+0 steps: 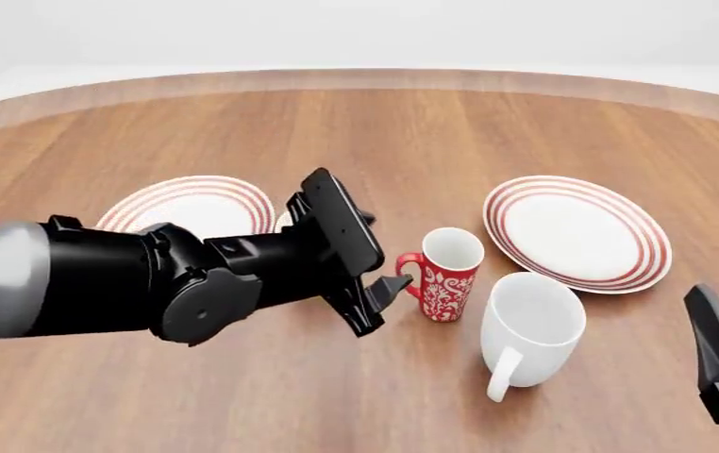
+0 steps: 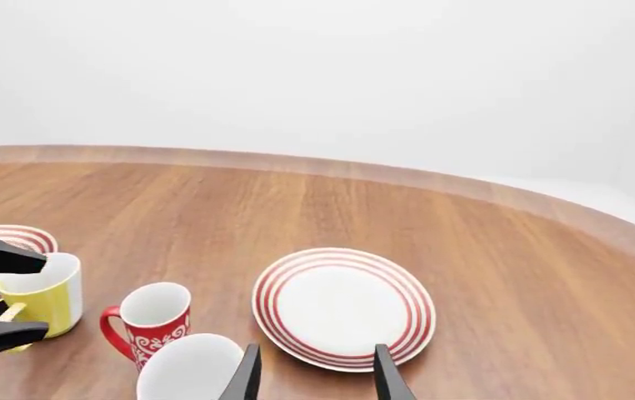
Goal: Put the red mug on the left plate.
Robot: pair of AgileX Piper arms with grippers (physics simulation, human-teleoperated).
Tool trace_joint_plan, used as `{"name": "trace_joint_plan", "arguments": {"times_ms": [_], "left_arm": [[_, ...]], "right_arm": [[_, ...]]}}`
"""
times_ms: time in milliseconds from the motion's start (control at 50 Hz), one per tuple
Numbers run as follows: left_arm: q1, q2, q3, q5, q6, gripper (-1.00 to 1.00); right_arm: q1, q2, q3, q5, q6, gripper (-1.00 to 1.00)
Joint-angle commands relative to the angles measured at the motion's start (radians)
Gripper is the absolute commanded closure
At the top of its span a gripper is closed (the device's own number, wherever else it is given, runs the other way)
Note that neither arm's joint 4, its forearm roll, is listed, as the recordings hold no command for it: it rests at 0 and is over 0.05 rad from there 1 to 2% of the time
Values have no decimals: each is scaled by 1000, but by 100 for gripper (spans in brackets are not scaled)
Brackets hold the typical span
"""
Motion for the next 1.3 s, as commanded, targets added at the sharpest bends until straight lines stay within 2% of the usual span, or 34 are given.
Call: {"name": "trace_joint_plan", "arguments": {"times_ms": [20,220,360,600,820,1040,1080,1300], "left_arm": [[-9,53,-17,-5,20,-100],[-32,91,-21,-39,7,-100],[-9,160,-53,-50,8,-100],[5,201,-84,-60,15,-100],[16,223,-112,-55,26,-100],[16,251,-127,-48,24,-100],[23,292,-167,-33,15,-100],[27,300,-179,-25,17,-100]], "right_arm": [[0,8,0,-9,0,-100],[0,-1,0,1,-3,-100],[-4,14,1,-13,3,-100],[-4,24,0,-22,4,-100],[-3,-4,-5,6,3,-100],[-6,-5,-1,2,3,-100],[-10,-2,-5,1,5,-100],[-13,-5,-7,5,5,-100]]}}
